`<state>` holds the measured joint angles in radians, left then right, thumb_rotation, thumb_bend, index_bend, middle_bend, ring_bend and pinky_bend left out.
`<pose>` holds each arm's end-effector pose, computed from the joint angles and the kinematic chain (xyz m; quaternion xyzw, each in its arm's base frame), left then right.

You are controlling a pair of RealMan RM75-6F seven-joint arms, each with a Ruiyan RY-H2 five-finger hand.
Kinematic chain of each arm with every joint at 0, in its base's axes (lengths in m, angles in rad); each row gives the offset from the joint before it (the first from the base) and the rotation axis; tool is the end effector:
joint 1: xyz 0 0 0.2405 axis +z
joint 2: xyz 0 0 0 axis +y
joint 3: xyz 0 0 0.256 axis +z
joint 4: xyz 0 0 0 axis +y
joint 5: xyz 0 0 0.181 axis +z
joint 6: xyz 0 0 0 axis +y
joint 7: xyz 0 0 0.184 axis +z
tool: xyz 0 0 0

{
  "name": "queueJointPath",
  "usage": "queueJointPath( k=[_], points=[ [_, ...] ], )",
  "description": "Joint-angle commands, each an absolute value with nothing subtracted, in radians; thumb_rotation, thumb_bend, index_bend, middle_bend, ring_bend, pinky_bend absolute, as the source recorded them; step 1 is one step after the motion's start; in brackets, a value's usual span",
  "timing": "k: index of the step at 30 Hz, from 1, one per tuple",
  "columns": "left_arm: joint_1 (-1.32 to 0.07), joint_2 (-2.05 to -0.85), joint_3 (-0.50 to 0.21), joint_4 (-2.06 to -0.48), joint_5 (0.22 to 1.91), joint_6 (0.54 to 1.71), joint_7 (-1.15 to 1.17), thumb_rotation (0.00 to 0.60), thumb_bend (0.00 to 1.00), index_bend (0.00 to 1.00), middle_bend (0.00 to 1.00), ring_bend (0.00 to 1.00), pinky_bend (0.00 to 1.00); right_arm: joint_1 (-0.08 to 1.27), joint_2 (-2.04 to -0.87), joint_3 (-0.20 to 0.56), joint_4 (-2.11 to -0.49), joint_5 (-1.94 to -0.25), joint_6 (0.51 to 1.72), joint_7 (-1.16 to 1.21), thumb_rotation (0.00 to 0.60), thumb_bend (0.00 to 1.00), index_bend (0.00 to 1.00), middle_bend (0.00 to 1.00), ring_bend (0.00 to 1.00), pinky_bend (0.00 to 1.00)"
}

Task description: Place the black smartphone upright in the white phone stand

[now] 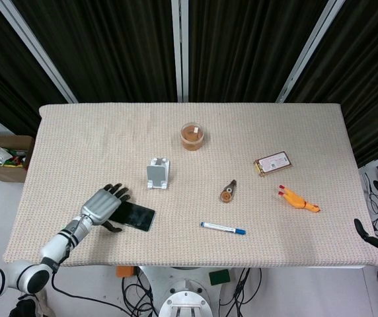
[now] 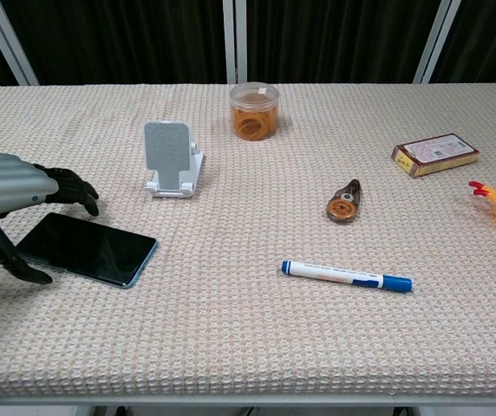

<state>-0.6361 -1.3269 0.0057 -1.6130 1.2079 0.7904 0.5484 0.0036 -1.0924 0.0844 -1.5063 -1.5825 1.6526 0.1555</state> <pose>-0.2150 0.3085 0.0068 -0.8560 -0.2976 -0.1794 0.3829 -0.3031 -0.1978 0.2294 0.5628 -0.3379 0.4481 0.6069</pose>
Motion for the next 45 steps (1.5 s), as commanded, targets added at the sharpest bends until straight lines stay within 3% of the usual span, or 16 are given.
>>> queueJointPath(
  k=[1,12,21,26,37,45],
  points=[
    [-0.64,-1.336,0.011,-1.601,1.216,0.799,0.543,0.346,0.05,0.19,0.07,0.04,0.16,0.004,-1.09,0.085,-1.51,-1.584,1.653,0.152,0.556,0.32,0.0,0.0,0.0,0.0],
    [-0.646,-1.361,0.03,-1.545,1.243,0.811,0.506,0.37,0.1,0.25,0.07,0.04,0.16,0.003,-1.083,0.082,-1.532,-1.587,1.653,0.127,0.557,0.32,0.0,0.0,0.0,0.0],
    [-0.639,-1.372,0.047,-1.519,1.274,0.837,0.487,0.479,0.13,0.31,0.07,0.04,0.16,0.004,-1.086,0.084,-1.54,-1.591,1.66,0.111,0.556,0.33,0.0,0.0,0.0,0.0],
    [-0.632,-1.387,0.058,-1.499,1.31,0.856,0.466,0.595,0.14,0.41,0.08,0.04,0.16,0.005,-1.084,0.083,-1.547,-1.592,1.656,0.102,0.557,0.33,0.0,0.0,0.0,0.0],
    [-0.614,-1.377,0.068,-1.513,1.397,0.929,0.437,0.6,0.19,0.67,0.18,0.04,0.16,0.005,-1.082,0.082,-1.555,-1.591,1.655,0.094,0.557,0.33,0.0,0.0,0.0,0.0],
    [-0.604,-1.369,0.074,-1.513,1.45,0.963,0.413,0.6,0.21,0.75,0.32,0.09,0.18,0.006,-1.086,0.079,-1.55,-1.588,1.648,0.096,0.557,0.33,0.0,0.0,0.0,0.0]
  ],
)
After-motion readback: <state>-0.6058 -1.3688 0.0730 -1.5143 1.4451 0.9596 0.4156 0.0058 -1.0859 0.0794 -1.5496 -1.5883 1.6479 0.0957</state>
